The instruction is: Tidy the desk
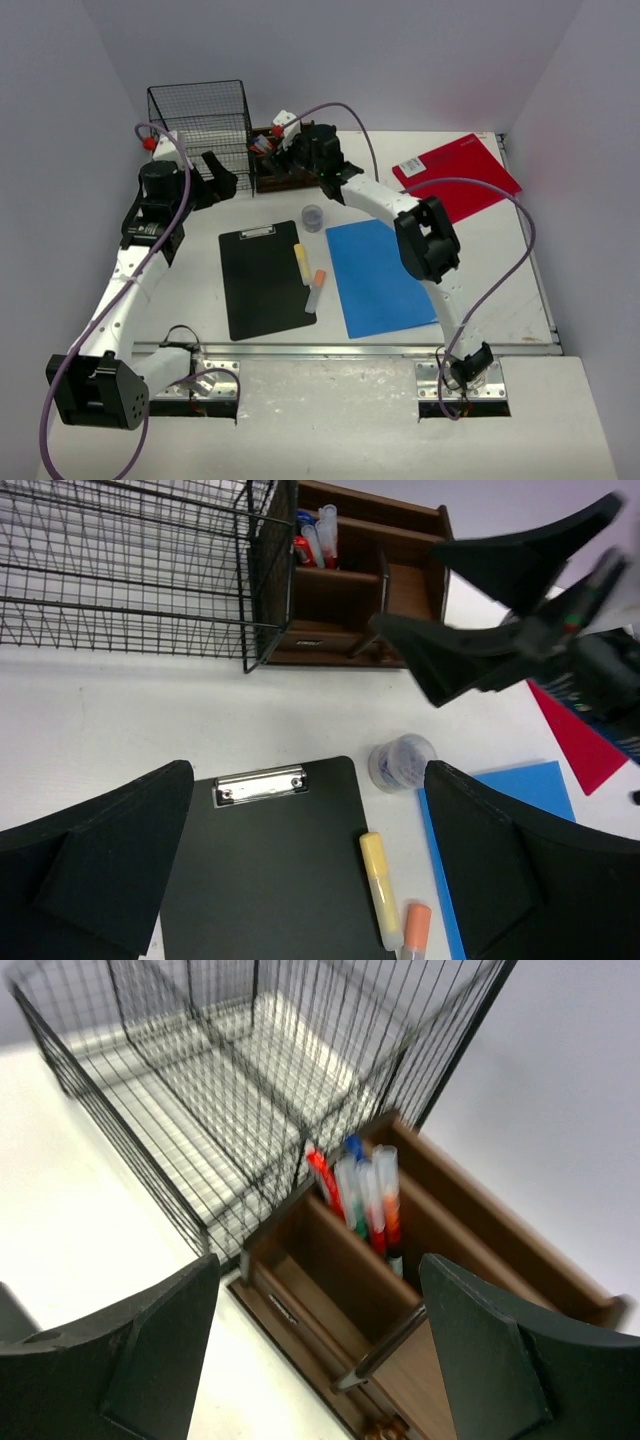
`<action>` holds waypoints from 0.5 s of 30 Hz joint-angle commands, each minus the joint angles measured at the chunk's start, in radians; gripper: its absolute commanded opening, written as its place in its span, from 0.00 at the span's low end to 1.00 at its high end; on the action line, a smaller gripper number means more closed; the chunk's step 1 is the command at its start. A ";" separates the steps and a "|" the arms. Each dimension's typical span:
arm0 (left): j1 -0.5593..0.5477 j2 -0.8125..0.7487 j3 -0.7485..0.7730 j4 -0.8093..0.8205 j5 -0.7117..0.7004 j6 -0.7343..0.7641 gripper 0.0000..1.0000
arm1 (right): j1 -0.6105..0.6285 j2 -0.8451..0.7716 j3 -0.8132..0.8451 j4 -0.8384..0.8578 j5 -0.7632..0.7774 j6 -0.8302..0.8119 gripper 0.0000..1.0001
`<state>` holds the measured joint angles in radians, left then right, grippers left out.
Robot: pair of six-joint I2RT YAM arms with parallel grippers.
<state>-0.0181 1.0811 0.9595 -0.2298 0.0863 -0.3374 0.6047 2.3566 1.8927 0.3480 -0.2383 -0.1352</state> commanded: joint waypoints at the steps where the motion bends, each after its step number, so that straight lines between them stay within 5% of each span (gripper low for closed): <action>1: -0.027 -0.052 -0.043 0.042 0.067 0.049 0.94 | 0.000 -0.301 -0.127 0.049 -0.021 0.061 0.81; 8: -0.221 -0.086 -0.134 0.052 0.029 0.164 0.80 | -0.057 -0.607 -0.438 -0.205 -0.018 0.046 0.83; 15: -0.453 0.019 -0.196 0.004 -0.039 0.028 0.77 | -0.181 -0.841 -0.743 -0.394 0.025 0.184 0.85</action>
<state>-0.3805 1.0429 0.7978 -0.2285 0.0789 -0.2337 0.4890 1.6022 1.2968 0.1294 -0.2468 -0.0505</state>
